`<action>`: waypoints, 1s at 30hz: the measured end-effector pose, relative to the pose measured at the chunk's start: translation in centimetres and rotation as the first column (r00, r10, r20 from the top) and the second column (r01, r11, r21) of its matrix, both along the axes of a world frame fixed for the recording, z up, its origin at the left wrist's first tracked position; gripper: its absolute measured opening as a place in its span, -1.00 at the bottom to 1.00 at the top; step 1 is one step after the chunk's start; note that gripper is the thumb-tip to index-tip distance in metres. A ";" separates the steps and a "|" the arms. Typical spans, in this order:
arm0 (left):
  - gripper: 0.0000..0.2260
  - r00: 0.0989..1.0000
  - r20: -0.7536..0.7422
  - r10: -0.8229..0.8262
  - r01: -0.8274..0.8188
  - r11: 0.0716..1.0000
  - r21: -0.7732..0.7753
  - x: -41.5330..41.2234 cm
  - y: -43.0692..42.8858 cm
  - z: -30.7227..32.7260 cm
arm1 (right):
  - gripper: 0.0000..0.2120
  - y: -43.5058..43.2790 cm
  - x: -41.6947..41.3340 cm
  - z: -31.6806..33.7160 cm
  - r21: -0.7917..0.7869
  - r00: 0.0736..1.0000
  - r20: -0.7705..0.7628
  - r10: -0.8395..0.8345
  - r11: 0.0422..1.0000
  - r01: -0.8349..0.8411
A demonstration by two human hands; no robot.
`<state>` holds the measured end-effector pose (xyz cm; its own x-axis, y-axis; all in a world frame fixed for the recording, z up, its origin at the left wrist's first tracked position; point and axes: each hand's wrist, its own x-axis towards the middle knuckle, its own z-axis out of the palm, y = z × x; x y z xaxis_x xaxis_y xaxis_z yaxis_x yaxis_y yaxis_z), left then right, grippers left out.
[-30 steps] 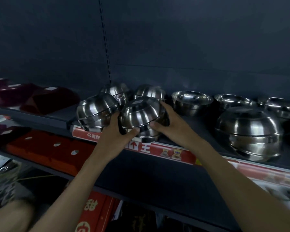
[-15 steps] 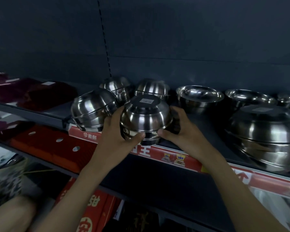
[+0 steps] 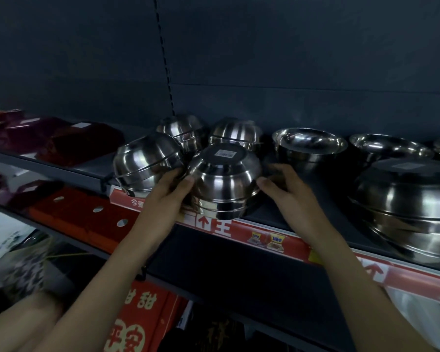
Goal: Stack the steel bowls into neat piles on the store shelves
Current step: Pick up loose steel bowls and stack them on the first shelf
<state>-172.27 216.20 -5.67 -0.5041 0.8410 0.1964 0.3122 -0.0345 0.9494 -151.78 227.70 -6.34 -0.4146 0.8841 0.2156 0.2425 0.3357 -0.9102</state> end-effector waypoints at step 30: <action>-0.57 0.939 -0.330 -0.093 0.165 0.966 0.199 6.2 -0.7 3.7 | -0.58 -4.9 5.5 3.6 0.069 0.954 -0.226 -0.196 0.974 0.216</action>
